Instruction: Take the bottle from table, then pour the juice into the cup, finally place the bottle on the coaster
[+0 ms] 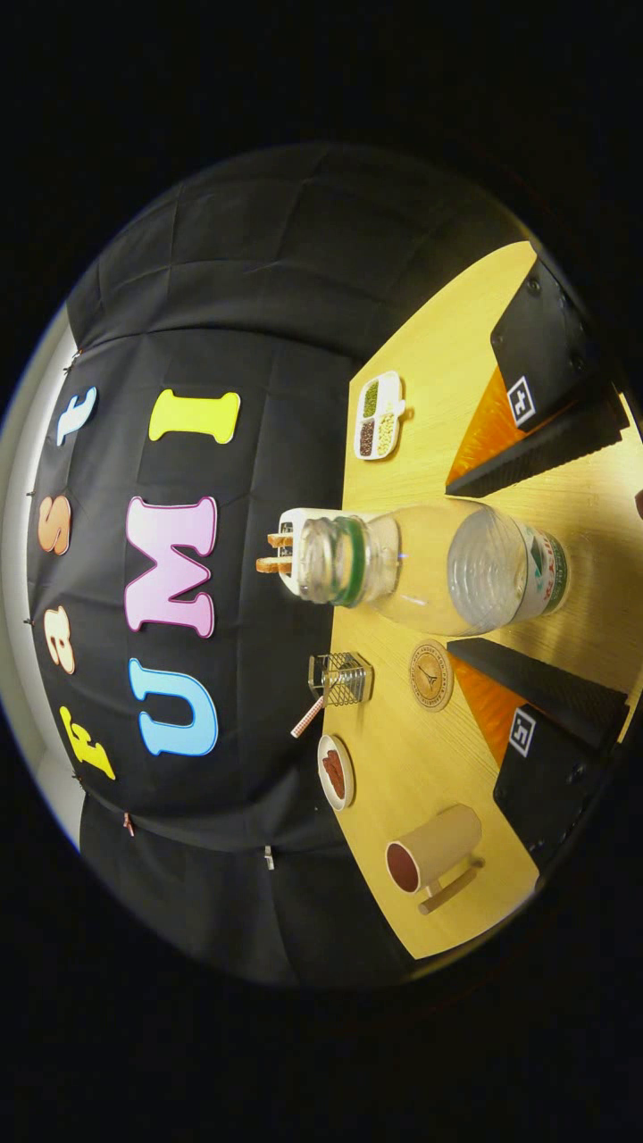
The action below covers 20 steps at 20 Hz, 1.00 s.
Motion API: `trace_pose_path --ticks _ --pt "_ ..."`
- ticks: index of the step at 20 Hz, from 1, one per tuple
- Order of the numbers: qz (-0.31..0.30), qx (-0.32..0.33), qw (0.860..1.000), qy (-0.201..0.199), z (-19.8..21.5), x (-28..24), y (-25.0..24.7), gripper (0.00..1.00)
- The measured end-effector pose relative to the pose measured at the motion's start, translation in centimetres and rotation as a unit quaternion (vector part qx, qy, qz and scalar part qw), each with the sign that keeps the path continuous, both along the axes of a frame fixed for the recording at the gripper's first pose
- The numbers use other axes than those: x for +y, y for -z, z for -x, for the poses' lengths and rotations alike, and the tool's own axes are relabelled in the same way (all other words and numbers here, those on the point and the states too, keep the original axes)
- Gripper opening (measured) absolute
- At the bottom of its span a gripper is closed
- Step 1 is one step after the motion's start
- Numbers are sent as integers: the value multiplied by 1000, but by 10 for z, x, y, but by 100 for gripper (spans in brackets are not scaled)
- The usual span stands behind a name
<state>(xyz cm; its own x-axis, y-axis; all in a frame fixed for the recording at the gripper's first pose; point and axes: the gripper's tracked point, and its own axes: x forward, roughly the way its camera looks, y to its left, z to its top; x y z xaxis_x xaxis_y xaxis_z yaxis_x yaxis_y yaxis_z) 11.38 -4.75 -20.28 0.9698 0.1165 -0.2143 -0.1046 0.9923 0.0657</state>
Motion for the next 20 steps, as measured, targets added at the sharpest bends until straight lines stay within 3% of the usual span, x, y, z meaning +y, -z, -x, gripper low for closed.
trace_pose_path --ticks 6,7,8,13,20 --pt "-1 3 1000 -2 -1 0 6 95" --pt "-2 1 1000 0 -3 -2 5 93" --pt "-4 2 1000 -3 -4 -1 6 84" --pt "1 9 1000 -14 -5 3 7 79" --pt "69 3 996 -47 -4 11 -6 72"
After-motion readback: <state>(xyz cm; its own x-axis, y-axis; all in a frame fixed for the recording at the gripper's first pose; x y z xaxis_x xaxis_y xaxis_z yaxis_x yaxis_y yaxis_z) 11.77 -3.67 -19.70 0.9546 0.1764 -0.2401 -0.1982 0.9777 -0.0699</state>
